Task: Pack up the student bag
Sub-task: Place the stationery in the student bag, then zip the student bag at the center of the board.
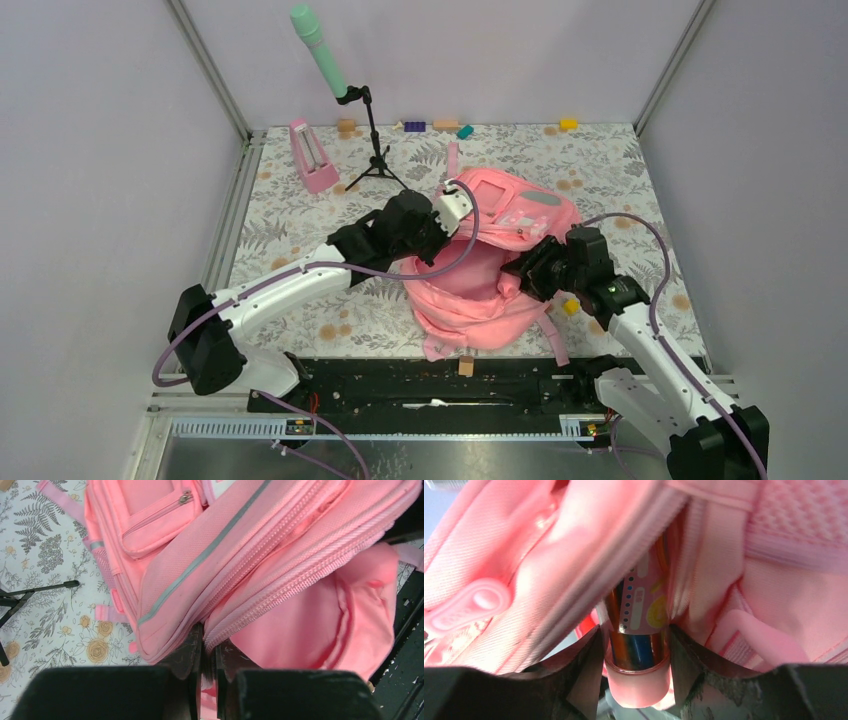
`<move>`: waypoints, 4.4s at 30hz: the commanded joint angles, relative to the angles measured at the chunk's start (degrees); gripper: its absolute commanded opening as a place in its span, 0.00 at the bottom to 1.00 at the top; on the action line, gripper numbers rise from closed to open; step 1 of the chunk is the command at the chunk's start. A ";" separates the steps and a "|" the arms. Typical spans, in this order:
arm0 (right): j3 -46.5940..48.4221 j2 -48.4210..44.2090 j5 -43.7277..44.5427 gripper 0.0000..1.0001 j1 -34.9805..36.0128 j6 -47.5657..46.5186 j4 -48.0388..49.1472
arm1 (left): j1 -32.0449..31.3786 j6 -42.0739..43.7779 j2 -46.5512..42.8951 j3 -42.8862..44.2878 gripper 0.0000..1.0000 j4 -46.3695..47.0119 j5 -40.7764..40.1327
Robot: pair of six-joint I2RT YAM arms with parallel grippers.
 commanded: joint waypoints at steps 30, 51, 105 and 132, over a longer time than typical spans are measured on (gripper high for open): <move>10.62 12.39 41.57 0.20 15.77 7.81 28.41 | 0.15 -1.60 -3.36 1.65 0.00 3.07 -3.79; 17.17 25.65 35.20 0.13 16.48 -0.62 38.92 | 0.09 -2.70 -5.52 1.22 0.00 4.46 3.73; -6.10 -19.98 41.81 0.94 20.21 -17.15 9.47 | 0.08 -4.30 -12.37 -8.51 0.99 17.46 20.45; -3.90 -1.46 38.40 0.78 20.16 -7.99 21.89 | 27.62 -21.50 -15.70 -34.08 0.99 34.80 11.14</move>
